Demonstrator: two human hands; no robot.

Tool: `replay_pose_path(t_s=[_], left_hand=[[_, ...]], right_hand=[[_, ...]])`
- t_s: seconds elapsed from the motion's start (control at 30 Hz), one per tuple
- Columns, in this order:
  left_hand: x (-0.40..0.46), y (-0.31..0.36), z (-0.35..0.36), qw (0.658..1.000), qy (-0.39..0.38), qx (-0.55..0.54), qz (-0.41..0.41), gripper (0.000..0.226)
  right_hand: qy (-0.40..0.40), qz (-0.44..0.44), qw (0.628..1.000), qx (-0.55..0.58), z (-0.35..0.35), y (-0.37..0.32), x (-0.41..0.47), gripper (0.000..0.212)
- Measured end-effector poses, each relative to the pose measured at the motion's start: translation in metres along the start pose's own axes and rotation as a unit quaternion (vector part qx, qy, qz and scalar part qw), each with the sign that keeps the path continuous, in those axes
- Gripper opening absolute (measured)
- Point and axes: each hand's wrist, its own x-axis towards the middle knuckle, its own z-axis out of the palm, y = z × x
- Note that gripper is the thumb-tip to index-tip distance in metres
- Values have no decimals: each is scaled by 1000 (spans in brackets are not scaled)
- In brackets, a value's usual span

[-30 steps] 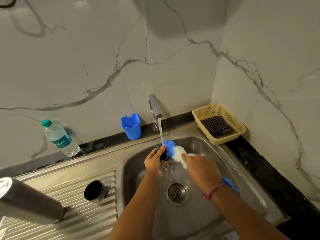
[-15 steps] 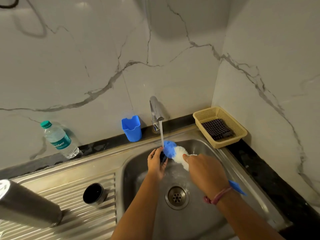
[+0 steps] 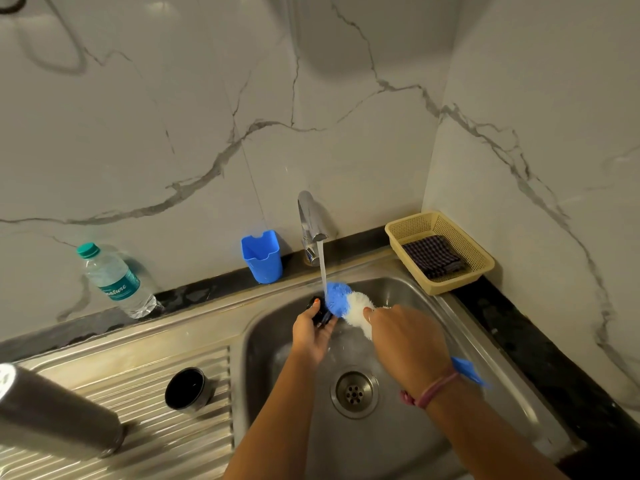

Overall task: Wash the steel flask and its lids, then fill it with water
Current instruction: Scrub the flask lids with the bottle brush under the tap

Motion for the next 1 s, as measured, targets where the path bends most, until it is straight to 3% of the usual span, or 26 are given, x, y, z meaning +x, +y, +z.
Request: replay_pose_path(t_s=[0.17, 0.4, 0.7, 0.87, 1.0], left_hand=[[-3, -5, 7, 999, -26, 22, 7, 32], [-5, -5, 4, 998, -8, 65, 5, 27], [-4, -10, 3, 1000, 30, -5, 5, 22], [-8, -14, 11, 999, 28, -27, -4, 26], [-3, -11, 14, 996, 78, -47, 5, 33]], right_hand=[[-8, 29, 1000, 2, 0, -2, 13, 24], [17, 7, 1000, 6, -5, 13, 6, 30], [21, 8, 1000, 12, 3, 12, 5, 34], [-18, 37, 998, 53, 19, 19, 24, 38], [37, 20, 995, 91, 30, 16, 1, 50]])
